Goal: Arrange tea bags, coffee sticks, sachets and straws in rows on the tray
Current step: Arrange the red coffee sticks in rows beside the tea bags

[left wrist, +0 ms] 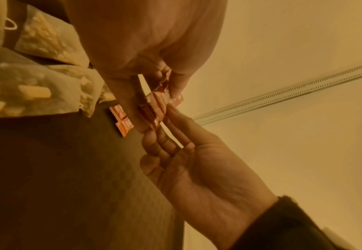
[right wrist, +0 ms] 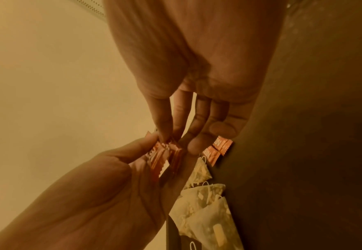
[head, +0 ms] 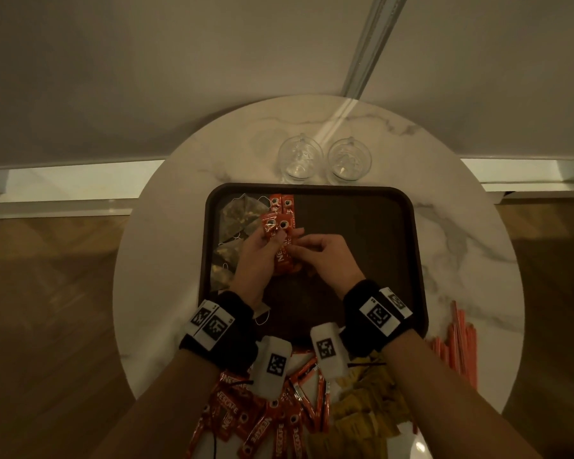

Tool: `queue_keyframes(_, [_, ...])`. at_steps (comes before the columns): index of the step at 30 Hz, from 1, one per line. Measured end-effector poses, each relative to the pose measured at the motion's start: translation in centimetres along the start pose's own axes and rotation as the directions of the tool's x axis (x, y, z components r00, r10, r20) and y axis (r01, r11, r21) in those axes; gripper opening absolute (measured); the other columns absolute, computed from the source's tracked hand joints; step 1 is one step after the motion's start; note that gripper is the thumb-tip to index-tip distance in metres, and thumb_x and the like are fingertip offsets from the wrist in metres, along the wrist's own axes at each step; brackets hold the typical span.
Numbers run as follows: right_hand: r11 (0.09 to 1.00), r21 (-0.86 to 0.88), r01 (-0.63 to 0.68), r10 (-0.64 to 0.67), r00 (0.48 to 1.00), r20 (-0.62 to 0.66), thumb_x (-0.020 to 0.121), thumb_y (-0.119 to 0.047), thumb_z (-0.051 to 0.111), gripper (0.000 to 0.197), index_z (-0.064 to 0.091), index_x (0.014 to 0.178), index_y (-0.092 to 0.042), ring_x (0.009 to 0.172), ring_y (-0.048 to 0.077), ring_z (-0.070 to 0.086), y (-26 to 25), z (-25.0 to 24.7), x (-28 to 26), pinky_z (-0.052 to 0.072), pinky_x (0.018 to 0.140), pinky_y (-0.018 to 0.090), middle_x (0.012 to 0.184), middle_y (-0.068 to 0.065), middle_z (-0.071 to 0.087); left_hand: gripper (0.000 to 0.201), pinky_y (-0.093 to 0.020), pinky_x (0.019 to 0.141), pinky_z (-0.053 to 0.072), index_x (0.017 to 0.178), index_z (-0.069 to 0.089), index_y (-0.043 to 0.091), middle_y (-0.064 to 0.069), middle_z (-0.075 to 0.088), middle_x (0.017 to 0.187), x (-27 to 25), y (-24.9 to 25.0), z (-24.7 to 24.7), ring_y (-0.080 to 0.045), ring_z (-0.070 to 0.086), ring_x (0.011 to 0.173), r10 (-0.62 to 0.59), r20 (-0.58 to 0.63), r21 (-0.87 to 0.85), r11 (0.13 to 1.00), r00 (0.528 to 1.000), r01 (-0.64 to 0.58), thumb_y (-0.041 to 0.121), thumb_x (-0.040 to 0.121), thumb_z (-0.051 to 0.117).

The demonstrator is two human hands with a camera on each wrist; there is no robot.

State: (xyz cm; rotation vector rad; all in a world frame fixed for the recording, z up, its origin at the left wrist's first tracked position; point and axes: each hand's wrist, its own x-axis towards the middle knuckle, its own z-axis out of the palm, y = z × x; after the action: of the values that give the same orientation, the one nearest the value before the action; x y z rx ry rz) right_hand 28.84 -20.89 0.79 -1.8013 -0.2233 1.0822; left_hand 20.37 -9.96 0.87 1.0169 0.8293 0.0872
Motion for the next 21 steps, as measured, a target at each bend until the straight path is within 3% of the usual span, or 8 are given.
queue_keyframes(3, [1.0,0.01,-0.017,0.018,0.999,-0.033,0.088,-0.018,0.068,0.006,0.072,0.093,-0.017,0.06,-0.002,0.064,0.0,-0.8,0.7,0.045,0.051,0.011,0.085,-0.006,0.072,0.026,-0.035,0.074,0.061,0.125,0.057,0.017,-0.003,0.069,0.116,0.3,0.4,0.1,-0.016,0.07,0.099,-0.035,-0.031,0.004,0.999,0.999,0.035,0.017,0.101,0.046])
queue_keyframes(6, [0.998,0.011,-0.067,0.068,0.988,-0.138,0.085,-0.014,0.072,0.009,0.072,0.094,-0.011,0.059,0.004,0.064,0.3,-2.5,2.2,0.048,0.055,0.015,0.083,0.0,0.073,0.024,-0.035,0.074,0.059,0.12,0.06,0.019,-0.002,0.07,0.114,0.7,0.5,-0.5,-0.015,0.068,0.102,-0.01,-0.106,0.097,0.995,0.994,0.02,0.023,0.102,0.046])
queue_keyframes(8, [0.99,-0.087,-0.115,0.094,0.973,-0.209,0.084,-0.014,0.073,0.012,0.07,0.095,-0.011,0.064,0.009,0.065,0.6,-3.5,3.7,0.051,0.059,0.017,0.085,0.002,0.072,0.024,-0.032,0.067,0.058,0.122,0.058,0.018,-0.006,0.071,0.111,0.7,0.5,-0.9,-0.018,0.069,0.095,-0.025,-0.112,0.103,0.994,0.993,0.036,0.025,0.102,0.046])
queue_keyframes(12, [0.947,-0.281,-0.158,0.095,0.97,-0.226,0.083,-0.017,0.075,0.006,0.072,0.085,-0.012,0.059,0.009,0.065,0.4,-3.8,6.4,0.049,0.055,0.017,0.079,0.002,0.071,0.022,-0.031,0.059,0.057,0.121,0.053,0.017,-0.012,0.07,0.107,0.2,0.6,-1.1,-0.021,0.07,0.082,-0.06,-0.074,0.089,0.994,0.995,0.066,0.026,0.102,0.045])
queue_keyframes(16, [0.921,-0.345,-0.179,0.094,0.964,-0.25,0.082,-0.016,0.076,0.01,0.073,0.081,-0.007,0.054,0.009,0.066,-0.1,-3.3,8.4,0.047,0.048,0.017,0.073,0.007,0.073,0.02,-0.032,0.056,0.057,0.12,0.051,0.022,-0.012,0.071,0.097,-0.1,0.3,-1.2,-0.02,0.07,0.073,-0.069,-0.056,0.079,0.994,0.996,0.073,0.026,0.104,0.041])
queue_keyframes(21, [0.916,-0.344,-0.207,0.123,0.96,-0.251,0.083,-0.017,0.075,0.014,0.072,0.082,-0.003,0.056,0.014,0.068,-0.3,-2.7,9.1,0.05,0.047,0.019,0.074,0.01,0.073,0.013,-0.033,0.058,0.056,0.104,0.056,0.024,-0.008,0.071,0.088,-0.4,0.4,-1.5,-0.016,0.068,0.068,-0.076,-0.062,0.069,0.994,0.995,0.08,0.026,0.103,0.043])
